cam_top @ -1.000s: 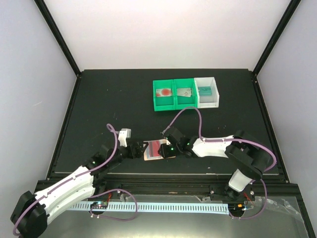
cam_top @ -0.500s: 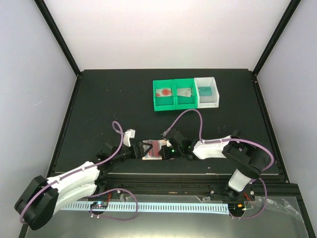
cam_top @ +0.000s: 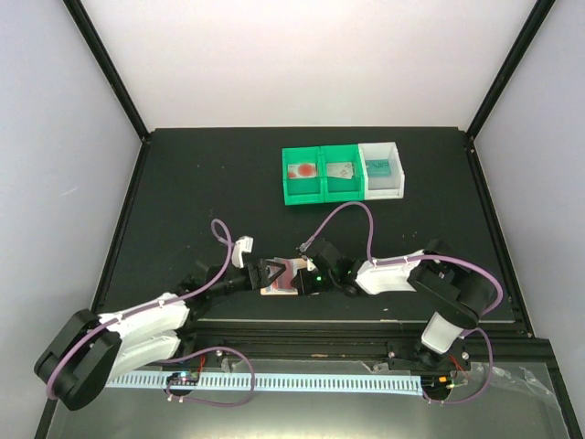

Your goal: Take the credit cards out of the card holder

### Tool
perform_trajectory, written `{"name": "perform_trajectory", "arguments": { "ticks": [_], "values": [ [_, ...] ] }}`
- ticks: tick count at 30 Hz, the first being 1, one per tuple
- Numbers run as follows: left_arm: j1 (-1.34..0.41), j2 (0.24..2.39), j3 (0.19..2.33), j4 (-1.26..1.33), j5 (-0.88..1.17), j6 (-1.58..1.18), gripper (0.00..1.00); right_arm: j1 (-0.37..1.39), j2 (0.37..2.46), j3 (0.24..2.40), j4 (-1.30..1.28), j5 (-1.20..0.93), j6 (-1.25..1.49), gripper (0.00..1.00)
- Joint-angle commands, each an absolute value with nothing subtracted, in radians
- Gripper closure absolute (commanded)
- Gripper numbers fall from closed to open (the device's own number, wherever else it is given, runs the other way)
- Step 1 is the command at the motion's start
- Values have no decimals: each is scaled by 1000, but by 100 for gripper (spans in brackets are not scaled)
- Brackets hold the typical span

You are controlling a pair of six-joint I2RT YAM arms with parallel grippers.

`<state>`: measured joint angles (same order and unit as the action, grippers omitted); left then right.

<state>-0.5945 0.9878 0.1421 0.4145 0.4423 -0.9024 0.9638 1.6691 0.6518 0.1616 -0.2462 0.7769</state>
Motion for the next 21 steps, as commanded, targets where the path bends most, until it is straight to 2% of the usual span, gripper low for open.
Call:
{"name": "perform_trajectory", "arguments": {
  "ticks": [1,7,12,18,21],
  "values": [
    [-589,1039,171,519,491,-919,7,971,1693,638,155,-253,785,98],
    [-588,1125,200,547,516,-931,11,971,1691,633,162,-260,782,98],
    [-589,1216,213,647,570,-967,25,971,1686,628,179,-267,791,98],
    [-589,1331,247,665,609,-979,49,971,1682,628,197,-274,793,99],
    [-588,1335,254,651,608,-973,52,971,1672,627,196,-271,792,98]
  ]
}}
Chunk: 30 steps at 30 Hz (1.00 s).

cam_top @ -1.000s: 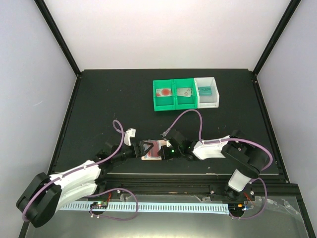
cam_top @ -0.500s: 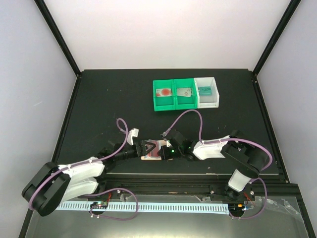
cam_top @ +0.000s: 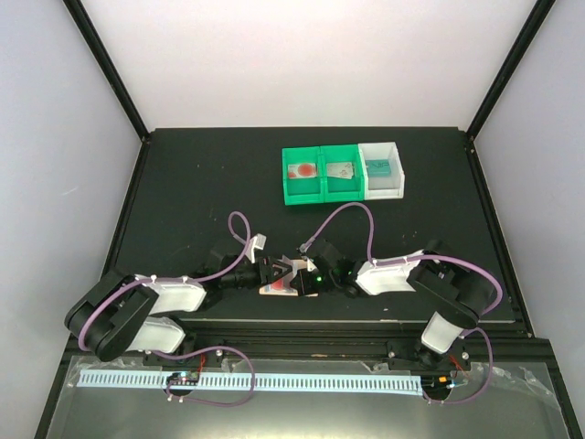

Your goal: Take the credit cards out of the card holder

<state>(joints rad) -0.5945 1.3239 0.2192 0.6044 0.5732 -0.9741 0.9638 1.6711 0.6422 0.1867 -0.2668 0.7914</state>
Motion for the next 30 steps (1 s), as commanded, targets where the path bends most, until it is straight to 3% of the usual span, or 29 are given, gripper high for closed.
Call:
{"name": "perform_trajectory", "arguments": {
  "ticks": [1,11,15,24,30],
  "values": [
    [-588,1331,258,636,603,-965,52,971,1669,626,197,-269,794,98],
    [-589,1265,276,488,564,-897,55,971,1599,588,238,-231,828,90],
    [-588,1247,253,529,575,-913,61,971,1573,618,174,-215,799,90],
    [-589,1274,260,550,587,-920,63,971,1618,642,196,-200,801,93],
    [-592,1307,249,594,615,-933,65,969,1543,618,143,-109,792,93]
  ]
}}
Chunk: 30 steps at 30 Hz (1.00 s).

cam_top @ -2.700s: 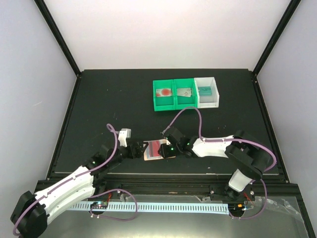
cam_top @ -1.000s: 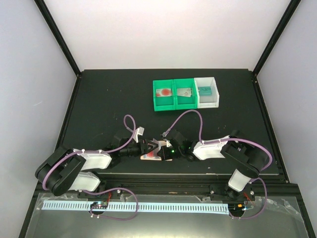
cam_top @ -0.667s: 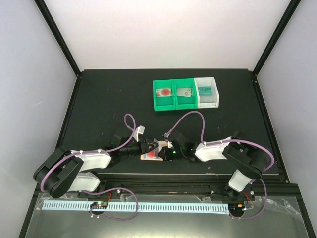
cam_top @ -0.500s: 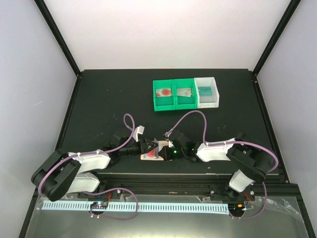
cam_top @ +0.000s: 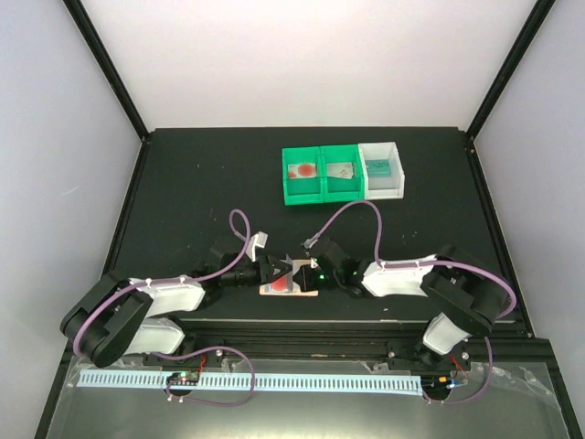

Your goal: Take the credit cards out of the card holder

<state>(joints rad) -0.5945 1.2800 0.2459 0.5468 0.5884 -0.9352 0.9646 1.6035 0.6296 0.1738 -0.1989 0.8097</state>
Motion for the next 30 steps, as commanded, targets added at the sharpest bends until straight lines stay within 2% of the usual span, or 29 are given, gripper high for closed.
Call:
{"name": "perform_trajectory", "arguments": {
  "ticks": [1,14,30],
  "values": [
    [-593,1308,249,595,617,-935,65,969,1524,616,125,-91,790,92],
    [-631,1367,279,687,654,-977,65,970,1285,553,-18,36,787,86],
    [-646,1387,284,635,617,-924,66,970,1258,574,-18,-8,802,85]
  ]
}}
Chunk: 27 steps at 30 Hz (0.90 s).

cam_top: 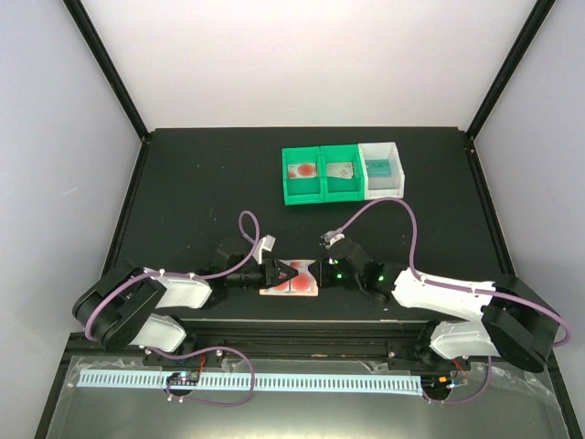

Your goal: Take the credit cards out of the card holder

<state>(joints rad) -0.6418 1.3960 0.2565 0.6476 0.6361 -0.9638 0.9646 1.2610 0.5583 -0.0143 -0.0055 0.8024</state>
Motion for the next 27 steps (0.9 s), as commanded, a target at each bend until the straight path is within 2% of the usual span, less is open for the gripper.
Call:
{"name": "perform_trajectory", "arguments": {
  "ticks": [1,16,27],
  "values": [
    [-646,1387,284,626,604,-920,66,971,1265,581,-18,-13,801,85],
    [-634,1361,325,439,525,-850,68,969,1437,644,0,-20,761,85],
    [-634,1383,323,438,500,-852,65,957,1543,669,5,-20,745,85]
  ]
}}
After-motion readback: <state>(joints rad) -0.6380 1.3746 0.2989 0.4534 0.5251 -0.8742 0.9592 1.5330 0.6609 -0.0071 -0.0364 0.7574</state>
